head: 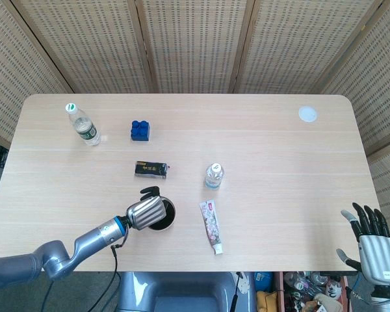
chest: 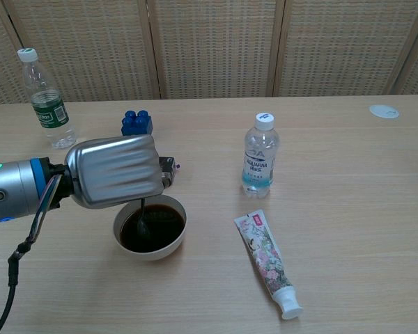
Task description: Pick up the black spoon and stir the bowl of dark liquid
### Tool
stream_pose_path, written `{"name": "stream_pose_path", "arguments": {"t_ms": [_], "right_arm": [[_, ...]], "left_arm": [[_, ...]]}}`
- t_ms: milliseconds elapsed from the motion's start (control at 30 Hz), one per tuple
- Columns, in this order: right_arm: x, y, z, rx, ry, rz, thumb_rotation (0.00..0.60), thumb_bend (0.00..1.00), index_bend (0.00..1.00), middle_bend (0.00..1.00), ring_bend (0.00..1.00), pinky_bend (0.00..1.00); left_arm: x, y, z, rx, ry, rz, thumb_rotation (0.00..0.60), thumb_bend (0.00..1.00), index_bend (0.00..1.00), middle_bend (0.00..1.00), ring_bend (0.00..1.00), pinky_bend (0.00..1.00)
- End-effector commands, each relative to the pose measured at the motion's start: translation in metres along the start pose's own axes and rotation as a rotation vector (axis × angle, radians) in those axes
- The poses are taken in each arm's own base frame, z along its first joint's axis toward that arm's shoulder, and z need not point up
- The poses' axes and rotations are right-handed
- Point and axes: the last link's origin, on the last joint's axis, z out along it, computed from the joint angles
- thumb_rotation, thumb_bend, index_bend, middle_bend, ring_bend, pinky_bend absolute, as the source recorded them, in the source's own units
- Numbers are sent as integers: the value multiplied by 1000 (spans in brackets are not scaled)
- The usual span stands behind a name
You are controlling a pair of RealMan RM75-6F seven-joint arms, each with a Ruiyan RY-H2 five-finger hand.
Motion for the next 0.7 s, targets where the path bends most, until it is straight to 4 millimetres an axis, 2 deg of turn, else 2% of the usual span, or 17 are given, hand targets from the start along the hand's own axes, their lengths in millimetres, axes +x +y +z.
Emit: {"name": "stream_pose_path", "arguments": {"t_ms": [33, 467, 700], "right_arm": [[0, 1, -1, -3, -1, 1, 600, 199, 233, 144, 10, 12], [-1, 5, -2, -19, -2, 2, 600, 198, 233, 144, 10, 12], [-1, 7, -3, -28, -5, 2, 600, 199, 233, 144, 10, 12]], "left_arm": [[0, 4, 5, -9, 3, 20, 600, 557, 677, 902, 817, 708], [-4, 2, 29, 44, -28, 20, 600, 557, 677, 902, 817, 708], [-11, 0, 32, 50, -54, 23, 600, 558, 677, 903, 817, 708]]}}
